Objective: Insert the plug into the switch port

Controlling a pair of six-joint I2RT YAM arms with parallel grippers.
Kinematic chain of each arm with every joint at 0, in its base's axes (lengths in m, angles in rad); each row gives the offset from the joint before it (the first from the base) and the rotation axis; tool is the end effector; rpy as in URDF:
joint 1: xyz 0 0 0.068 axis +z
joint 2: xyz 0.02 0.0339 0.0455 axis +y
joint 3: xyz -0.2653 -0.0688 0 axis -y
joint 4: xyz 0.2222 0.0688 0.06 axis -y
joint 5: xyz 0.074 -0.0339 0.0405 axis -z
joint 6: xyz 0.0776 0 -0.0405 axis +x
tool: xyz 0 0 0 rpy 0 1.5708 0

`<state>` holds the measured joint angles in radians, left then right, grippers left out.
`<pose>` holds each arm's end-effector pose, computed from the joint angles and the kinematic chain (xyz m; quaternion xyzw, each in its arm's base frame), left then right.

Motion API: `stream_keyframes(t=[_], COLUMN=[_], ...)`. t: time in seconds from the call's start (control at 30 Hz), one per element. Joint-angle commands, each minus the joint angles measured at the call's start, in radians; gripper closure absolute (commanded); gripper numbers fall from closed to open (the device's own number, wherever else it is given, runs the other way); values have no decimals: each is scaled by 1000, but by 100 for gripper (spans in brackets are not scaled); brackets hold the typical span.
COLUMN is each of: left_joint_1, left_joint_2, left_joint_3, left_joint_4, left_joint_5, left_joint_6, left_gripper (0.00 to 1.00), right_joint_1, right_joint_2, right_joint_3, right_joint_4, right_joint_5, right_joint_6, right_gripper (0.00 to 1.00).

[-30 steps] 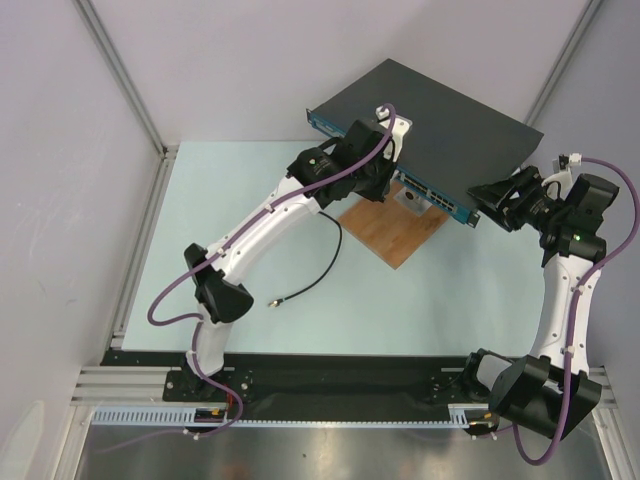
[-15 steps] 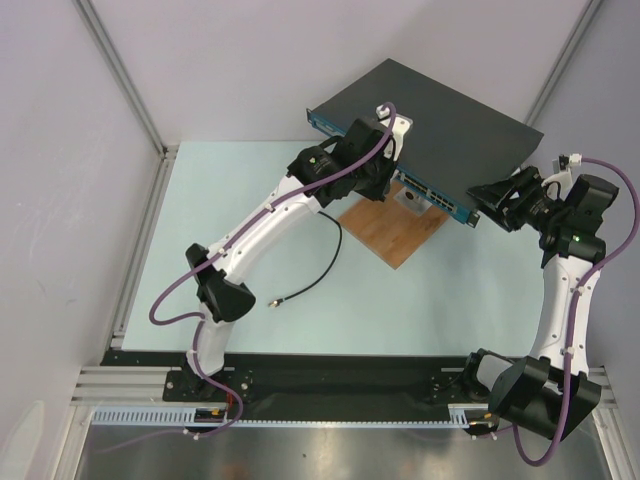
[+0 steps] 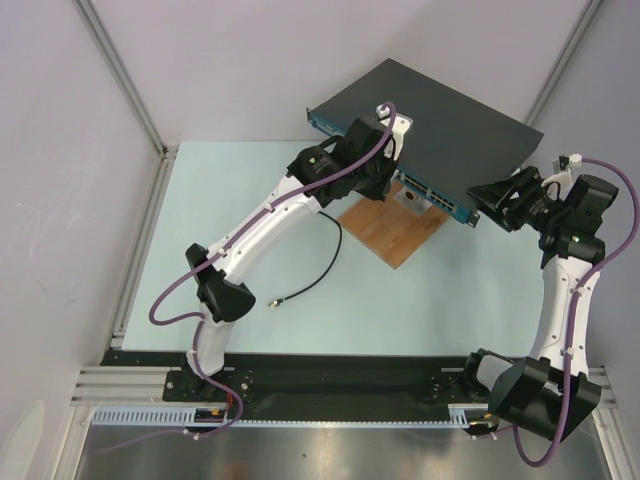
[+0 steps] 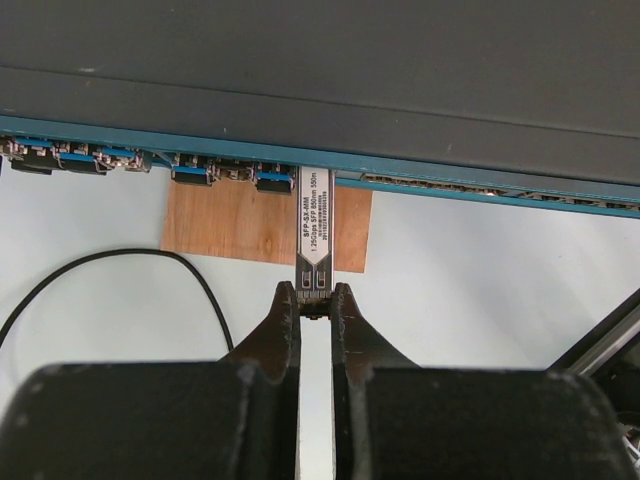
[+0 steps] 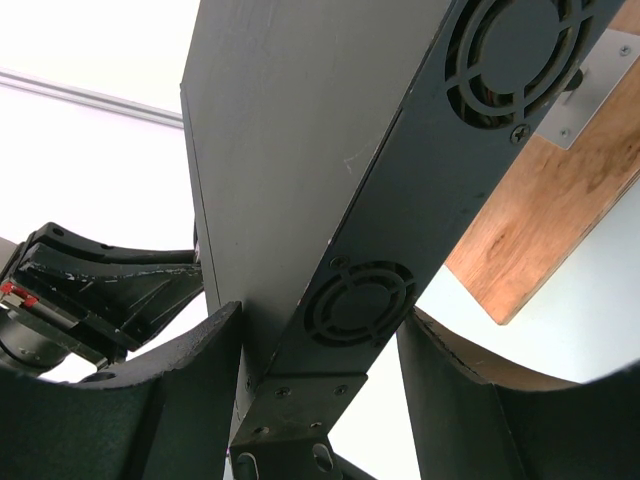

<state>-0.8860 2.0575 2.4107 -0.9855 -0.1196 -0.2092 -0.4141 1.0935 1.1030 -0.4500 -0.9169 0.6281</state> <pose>0.2941 -0.3455 0.3919 0.2701 0.8488 -0.1895 0.4132 0.2348 -0.0359 0.3596 0.1715 0.7748 0.4229 0.4376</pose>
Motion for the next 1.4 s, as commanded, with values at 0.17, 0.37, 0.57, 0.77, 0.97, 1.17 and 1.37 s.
stream_keyframes(t=[0.17,0.37,0.57,0.77,0.97,1.17,1.37], left_joint_1=[-21,-37,-45,-45,-38,-21,-21], left_joint_2=[-25,-51,-54,-40,-33,-25,-16], left_joint_3=[47,24,-4,-36,-94,-96,-68], left_joint_4=[289,340,390,426,467,551,547], left_joint_5=[-11,-28,-63,-63,-87,-97,-80], left_joint_6=[45,83,123,125,126,120,123], left_gripper=[100,100,100,100,100,99,78], right_joint_1=[63,63,61,63,63,63,60], right_joint_2=[-9,-9,-3,2,8,8,17], right_joint_3=[-2,1,4,8,3,-2,9], right_joint_4=[86,82,88,83,83,83,85], right_joint_5=[-56,-57,-59,-59,-62,-65,-69], right_joint_6=[-64,-65,-62,-70,-74,-76,-79], right_gripper=[100,100,100,100,100,100,100])
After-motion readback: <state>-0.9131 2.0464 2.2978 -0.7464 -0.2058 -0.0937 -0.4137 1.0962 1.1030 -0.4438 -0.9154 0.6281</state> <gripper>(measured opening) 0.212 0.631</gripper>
